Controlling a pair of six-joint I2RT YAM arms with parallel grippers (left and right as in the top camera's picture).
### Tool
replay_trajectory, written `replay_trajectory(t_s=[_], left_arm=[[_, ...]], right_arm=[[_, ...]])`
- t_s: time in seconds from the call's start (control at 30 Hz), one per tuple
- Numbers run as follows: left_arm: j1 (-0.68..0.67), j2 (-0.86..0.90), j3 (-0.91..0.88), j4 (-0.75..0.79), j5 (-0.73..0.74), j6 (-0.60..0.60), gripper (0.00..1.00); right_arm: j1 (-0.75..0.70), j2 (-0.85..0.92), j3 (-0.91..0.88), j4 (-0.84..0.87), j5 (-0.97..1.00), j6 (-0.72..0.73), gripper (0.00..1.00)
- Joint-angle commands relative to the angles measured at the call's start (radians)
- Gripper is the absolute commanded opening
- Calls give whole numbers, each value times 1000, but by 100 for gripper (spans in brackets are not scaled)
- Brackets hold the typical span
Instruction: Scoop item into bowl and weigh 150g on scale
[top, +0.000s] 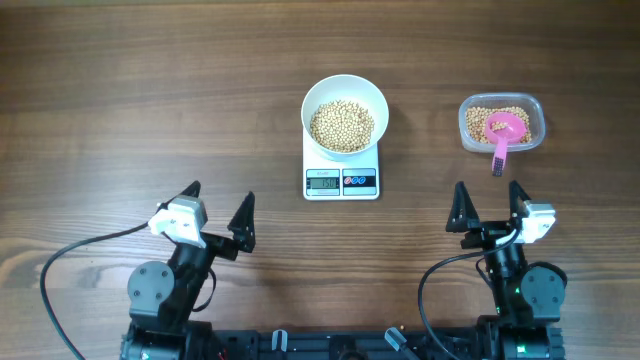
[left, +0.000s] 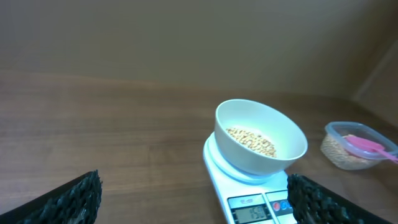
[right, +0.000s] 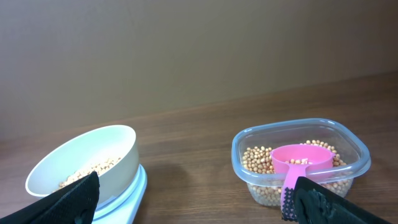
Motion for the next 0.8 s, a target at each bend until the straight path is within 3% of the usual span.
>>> replay_trajectory(t_s=[0.0,0.33,0.47,0.6,0.77], left_arm=[[41,-46,-69,87,0,23,100],[102,-169,-148,157,0,19,100],[102,-169,-203,279,-31,19,100],[102,-169,-203,265,-31,19,100],[102,-169,-203,130,-29,19,100]], right_arm=[[-6,-9,-2,3,14,-18,100],[-6,-9,-2,3,14,-18,100],[-6,-9,-2,3,14,-18,100],[-6,-9,-2,3,14,-18,100],[-6,-9,-2,3,14,-18,100]])
